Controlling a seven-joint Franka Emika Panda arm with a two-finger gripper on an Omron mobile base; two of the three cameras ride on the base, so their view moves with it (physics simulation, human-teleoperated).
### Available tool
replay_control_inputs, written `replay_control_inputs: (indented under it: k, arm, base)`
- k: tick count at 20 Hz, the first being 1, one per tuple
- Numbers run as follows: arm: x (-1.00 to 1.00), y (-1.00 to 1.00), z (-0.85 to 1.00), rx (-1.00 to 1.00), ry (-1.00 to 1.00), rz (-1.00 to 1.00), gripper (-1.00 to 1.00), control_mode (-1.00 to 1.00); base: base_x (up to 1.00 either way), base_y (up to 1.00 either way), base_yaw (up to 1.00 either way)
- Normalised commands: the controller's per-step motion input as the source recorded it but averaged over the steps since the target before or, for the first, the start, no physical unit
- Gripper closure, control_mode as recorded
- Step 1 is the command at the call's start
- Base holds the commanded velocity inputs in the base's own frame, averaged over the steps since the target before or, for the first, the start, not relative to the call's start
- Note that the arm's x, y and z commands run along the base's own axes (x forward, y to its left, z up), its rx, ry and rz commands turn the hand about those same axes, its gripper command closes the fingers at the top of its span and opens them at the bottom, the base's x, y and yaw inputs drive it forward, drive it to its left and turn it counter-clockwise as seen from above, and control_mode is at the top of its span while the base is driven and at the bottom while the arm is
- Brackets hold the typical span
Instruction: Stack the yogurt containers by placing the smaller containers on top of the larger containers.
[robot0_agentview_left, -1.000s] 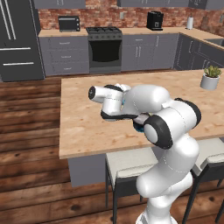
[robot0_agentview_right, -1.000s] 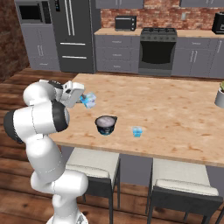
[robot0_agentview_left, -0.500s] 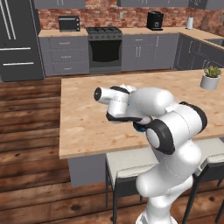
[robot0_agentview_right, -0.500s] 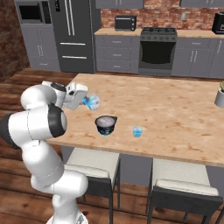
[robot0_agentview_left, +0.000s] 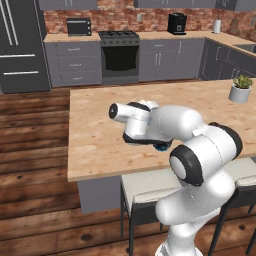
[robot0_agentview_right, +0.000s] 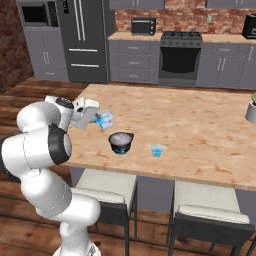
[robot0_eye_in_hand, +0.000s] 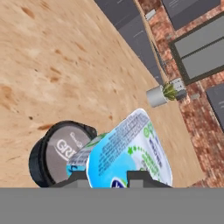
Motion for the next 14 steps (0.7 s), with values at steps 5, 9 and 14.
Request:
replay_control_inputs:
  k: [5,9,14]
  arm:
    - [0.00,-0.14,0.00,0.00,0.00,0.00,1.00,-1.00]
    - [0.00,-0.20,-0.04,0.00,0.01,0.00,1.00,-1.00]
    - [0.00,-0.14,-0.17,0.00,0.08,0.00,1.00,-1.00]
  base:
    - [0.00,0.00,0.00]
    - [0.00,0.00,0.00]
    - [0.00,0.00,0.00]
